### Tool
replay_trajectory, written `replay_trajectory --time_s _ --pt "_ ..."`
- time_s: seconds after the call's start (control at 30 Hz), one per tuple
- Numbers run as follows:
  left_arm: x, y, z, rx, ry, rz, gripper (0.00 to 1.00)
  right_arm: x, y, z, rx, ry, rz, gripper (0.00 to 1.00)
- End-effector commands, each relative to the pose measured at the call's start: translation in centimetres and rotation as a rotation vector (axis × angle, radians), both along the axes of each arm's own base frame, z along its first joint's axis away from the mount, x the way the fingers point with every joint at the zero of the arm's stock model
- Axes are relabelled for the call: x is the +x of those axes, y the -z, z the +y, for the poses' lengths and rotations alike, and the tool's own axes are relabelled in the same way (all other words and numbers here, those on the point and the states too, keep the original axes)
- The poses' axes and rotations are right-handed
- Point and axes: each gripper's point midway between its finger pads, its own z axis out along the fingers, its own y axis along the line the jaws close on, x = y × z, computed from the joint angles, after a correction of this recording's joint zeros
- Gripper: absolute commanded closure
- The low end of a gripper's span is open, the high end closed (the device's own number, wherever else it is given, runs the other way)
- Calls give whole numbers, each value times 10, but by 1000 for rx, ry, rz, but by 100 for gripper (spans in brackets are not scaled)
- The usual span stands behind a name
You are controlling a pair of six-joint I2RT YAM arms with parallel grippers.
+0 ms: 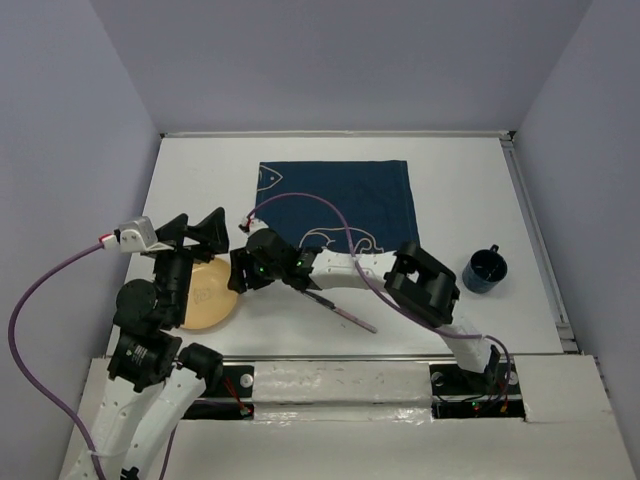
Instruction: Set the dinner table for one person
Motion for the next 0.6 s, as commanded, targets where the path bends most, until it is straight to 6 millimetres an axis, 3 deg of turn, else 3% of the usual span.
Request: replay_trajectory --time_s 0.0,0.2,0.23,0.3,0.33,0.47,0.5,0.53,0.57 --pt "3 4 6 8 -42 -3 1 10 5 23 53 18 34 39" --pt "1 3 2 8 -17 -9 1 8 22 36 39 16 54 53" --pt "1 4 0 10 -10 -9 1 10 23 37 39 24 52 80" --pt "0 3 0 8 -9 -12 1 15 16 36 44 42 32 96" --pt "0 3 1 10 -11 -13 1 21 -4 34 63 66 -4 100" --pt "-2 1 2 10 -14 -19 1 48 -52 14 68 154 -154 100" --pt "-2 1 2 10 -15 -20 1 57 -76 1 79 184 -200 100" --pt "-2 1 2 10 -15 -20 1 75 -86 -16 81 225 -215 100" --pt "-2 0 2 10 -10 -22 1 83 -114 -31 112 248 -244 100"
